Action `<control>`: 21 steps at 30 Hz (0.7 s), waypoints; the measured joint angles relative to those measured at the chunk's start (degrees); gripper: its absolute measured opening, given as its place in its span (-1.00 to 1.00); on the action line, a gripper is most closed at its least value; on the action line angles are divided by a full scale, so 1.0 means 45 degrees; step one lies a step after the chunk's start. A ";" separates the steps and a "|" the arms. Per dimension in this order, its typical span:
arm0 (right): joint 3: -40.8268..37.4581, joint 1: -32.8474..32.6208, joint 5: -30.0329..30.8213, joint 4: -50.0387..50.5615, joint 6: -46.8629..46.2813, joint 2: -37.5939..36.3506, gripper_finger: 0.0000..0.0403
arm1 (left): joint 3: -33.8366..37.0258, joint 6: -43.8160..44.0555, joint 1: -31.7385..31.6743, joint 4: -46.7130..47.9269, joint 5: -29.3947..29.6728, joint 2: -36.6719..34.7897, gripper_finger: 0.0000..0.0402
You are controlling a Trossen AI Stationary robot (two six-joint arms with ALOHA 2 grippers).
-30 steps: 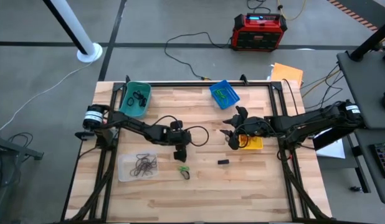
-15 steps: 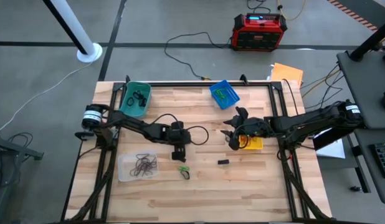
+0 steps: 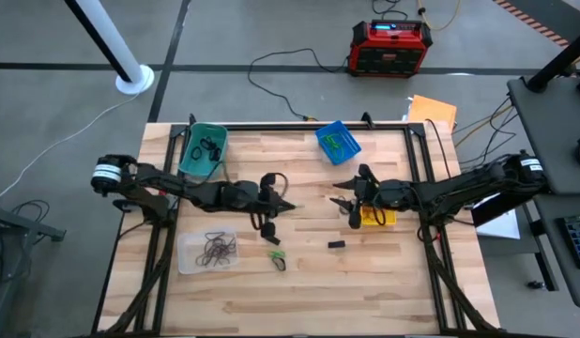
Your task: Sort rubber bands into baskets
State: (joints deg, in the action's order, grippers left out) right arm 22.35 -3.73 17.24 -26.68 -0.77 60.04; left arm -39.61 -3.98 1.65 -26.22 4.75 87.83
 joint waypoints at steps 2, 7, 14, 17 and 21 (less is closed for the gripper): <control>-0.0005 -0.0005 -0.0346 -0.0485 0.0150 0.0214 -0.01 | 0.0476 0.0325 0.0000 -0.1337 -0.0019 -0.0137 -1.00; 0.0626 -0.0003 -0.0823 -0.1244 0.0604 0.1440 -0.01 | 0.0882 0.0659 -0.0002 -0.2716 -0.0306 -0.0184 -1.00; 0.2315 -0.0005 -0.0837 -0.1199 0.1772 0.3802 -0.01 | 0.0857 0.0712 0.0005 -0.2665 -0.0310 -0.0174 -1.00; 0.3024 -0.0005 -0.0837 -0.1220 0.2428 0.4652 -0.01 | 0.0865 0.0716 0.0005 -0.2497 -0.0310 -0.0174 -1.00; 0.3818 0.0000 -0.0837 -0.1195 0.3065 0.5487 -0.01 | 0.0867 0.0773 0.0005 -0.2345 -0.0308 -0.0174 -1.00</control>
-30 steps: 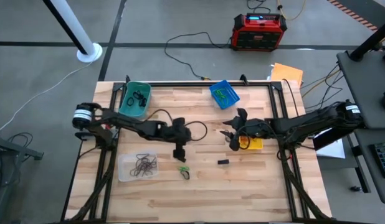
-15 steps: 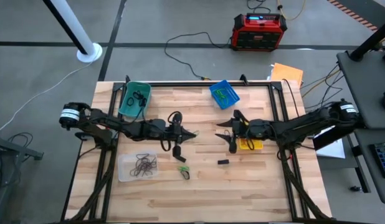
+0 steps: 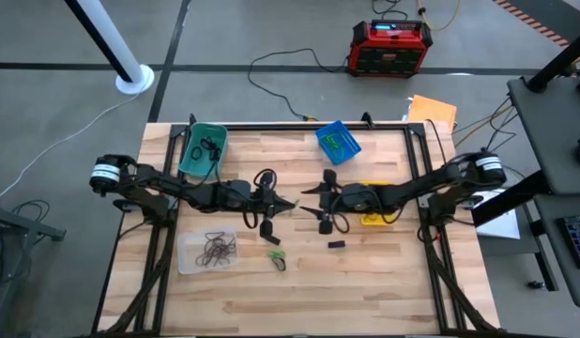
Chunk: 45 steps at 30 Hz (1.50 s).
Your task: Sort rubber bands into baskets
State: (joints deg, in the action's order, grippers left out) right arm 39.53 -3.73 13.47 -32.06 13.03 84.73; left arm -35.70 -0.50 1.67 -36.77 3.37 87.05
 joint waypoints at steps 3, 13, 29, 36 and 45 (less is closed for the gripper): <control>0.0470 0.0000 0.0005 0.0024 0.0468 0.0449 -0.05 | 0.0000 0.0012 0.0000 0.0041 0.0002 0.0000 -1.00; 0.0728 -0.0002 0.0016 0.0449 0.1018 0.0604 -0.91 | -0.0004 0.0267 0.0000 0.0132 0.0458 0.0000 -1.00; 0.1957 0.1430 0.8629 0.6055 0.1110 -0.0062 -0.96 | -0.0058 0.0614 -0.0019 0.1370 0.2130 -0.0530 -0.23; 0.3229 0.5192 0.4865 0.8664 -0.1449 0.0161 -0.96 | -0.0058 0.1404 0.0000 0.1596 0.2125 -0.0631 -0.17; 0.3814 0.8712 0.0362 0.9305 -0.3761 0.0672 -0.96 | -0.0058 0.2023 0.0019 0.2524 0.2120 -0.0631 -0.18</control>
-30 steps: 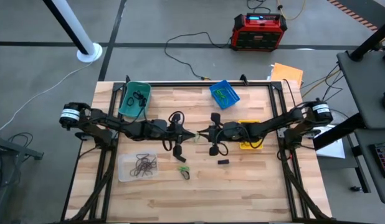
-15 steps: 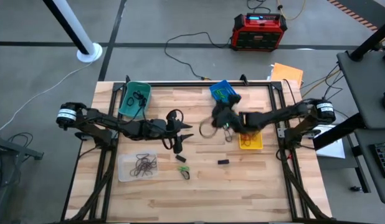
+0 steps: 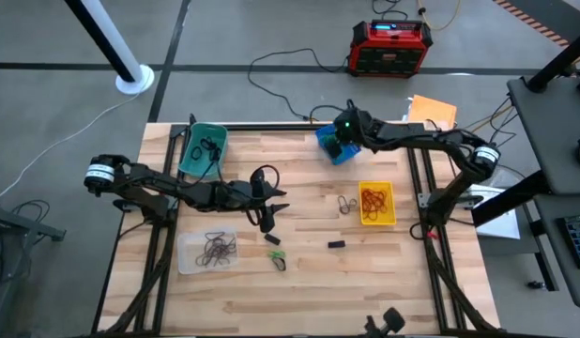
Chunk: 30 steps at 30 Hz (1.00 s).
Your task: Sort rubber bands into baskets
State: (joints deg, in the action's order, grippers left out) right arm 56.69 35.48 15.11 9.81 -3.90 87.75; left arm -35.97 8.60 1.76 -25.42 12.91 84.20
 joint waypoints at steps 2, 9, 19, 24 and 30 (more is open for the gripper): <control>0.0057 0.0288 -0.0472 -0.0019 -0.0004 0.0097 -0.96 | 0.0000 0.0000 0.0000 -0.0036 0.0000 0.0000 -0.18; 0.0056 0.0521 -0.0710 -0.0060 -0.0403 0.0382 -0.94 | 0.0000 0.0010 0.0000 -0.0149 0.0005 0.0000 -0.18; 0.0056 0.0521 -0.0790 -0.0007 -0.0705 0.0479 -0.54 | 0.0000 0.0218 0.0000 -0.0130 0.0005 0.0087 -0.18; 0.0056 0.0516 -0.0790 0.0010 -0.0798 0.0478 -0.33 | 0.0000 0.0351 0.0000 -0.0092 0.0005 0.0092 -0.18; 0.0056 0.0507 -0.0790 0.0145 -0.0904 0.0461 -0.20 | 0.0000 0.0558 0.0000 0.0193 -0.0739 0.0092 -0.18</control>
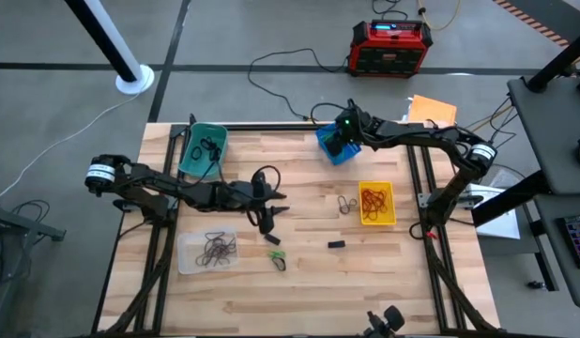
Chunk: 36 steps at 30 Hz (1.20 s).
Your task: Sort rubber bands into baskets
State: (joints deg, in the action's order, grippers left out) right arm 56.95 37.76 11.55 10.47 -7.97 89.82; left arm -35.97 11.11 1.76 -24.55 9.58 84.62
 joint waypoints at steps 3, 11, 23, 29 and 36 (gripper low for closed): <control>0.0000 -0.0104 -0.0165 0.0280 -0.0005 -0.0028 -0.16 | 0.0000 0.0130 0.0029 0.0607 -0.1502 -0.0007 -0.18; -0.0010 -0.0917 -0.0340 0.1094 -0.0131 -0.0138 -0.14 | 0.0000 0.0363 0.0961 0.2488 -0.3263 -0.0016 -0.18; -0.0015 -0.2897 -0.0335 0.1455 -0.0400 -0.0903 -0.15 | 0.0000 0.0029 0.2206 0.3485 -0.2243 0.0533 -0.18; -0.0024 -0.3771 -0.0233 0.1805 -0.0601 -0.1155 -0.15 | 0.0000 -0.0204 0.2205 0.3469 -0.1506 0.1292 -0.18; -0.0029 -0.4231 -0.0228 0.1811 -0.0597 -0.1181 -0.15 | -0.0359 -0.0684 0.2195 0.3479 -0.1442 0.2063 -0.18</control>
State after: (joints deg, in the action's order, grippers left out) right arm 56.82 18.72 10.52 18.61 -10.66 84.51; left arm -37.58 8.03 11.64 -8.89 3.09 93.90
